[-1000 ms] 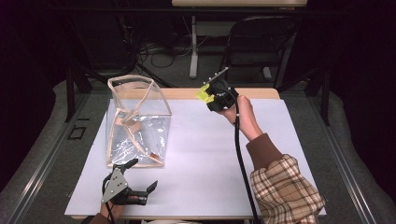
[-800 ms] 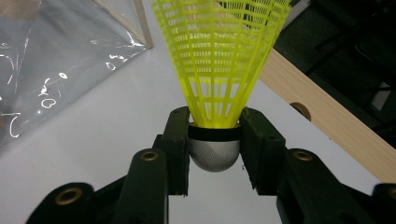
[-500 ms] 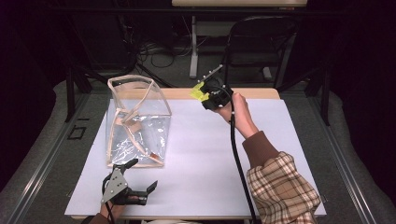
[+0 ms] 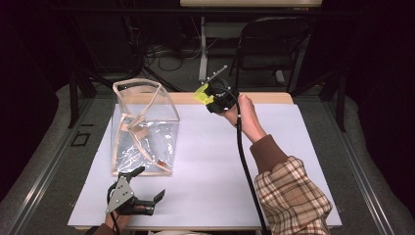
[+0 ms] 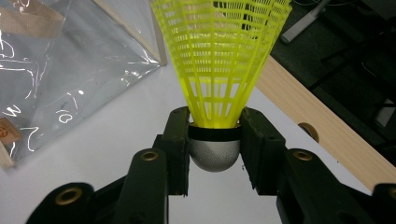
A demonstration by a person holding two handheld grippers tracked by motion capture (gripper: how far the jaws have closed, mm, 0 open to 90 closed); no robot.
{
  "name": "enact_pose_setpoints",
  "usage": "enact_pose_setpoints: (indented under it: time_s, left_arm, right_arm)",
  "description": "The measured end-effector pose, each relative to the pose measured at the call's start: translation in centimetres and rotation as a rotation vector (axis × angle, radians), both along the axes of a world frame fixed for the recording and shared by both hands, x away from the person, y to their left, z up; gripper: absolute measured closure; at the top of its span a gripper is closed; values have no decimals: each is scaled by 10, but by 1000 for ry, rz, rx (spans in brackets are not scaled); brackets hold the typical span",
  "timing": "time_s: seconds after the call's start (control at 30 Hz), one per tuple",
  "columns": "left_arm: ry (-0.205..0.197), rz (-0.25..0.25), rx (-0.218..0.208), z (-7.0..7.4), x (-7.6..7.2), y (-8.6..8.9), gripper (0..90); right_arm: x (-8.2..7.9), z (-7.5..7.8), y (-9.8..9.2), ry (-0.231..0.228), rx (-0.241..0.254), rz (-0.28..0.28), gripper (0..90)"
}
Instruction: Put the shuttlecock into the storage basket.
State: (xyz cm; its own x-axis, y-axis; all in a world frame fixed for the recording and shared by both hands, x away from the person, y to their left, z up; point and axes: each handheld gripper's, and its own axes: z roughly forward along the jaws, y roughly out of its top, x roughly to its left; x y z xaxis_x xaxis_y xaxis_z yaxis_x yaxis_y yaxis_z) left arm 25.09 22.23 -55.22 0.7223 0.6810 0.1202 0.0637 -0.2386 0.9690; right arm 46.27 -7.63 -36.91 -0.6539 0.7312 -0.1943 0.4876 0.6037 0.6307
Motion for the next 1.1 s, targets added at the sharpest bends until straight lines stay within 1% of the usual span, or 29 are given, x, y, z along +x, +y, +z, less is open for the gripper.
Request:
enact_pose_setpoints:
  time_s: [1.1]
  left_arm:
    - [-1, -3, 0, 0, 0, 0, 0]
  right_arm:
    - [3, 9, 24, -28, 12, 44, 649]
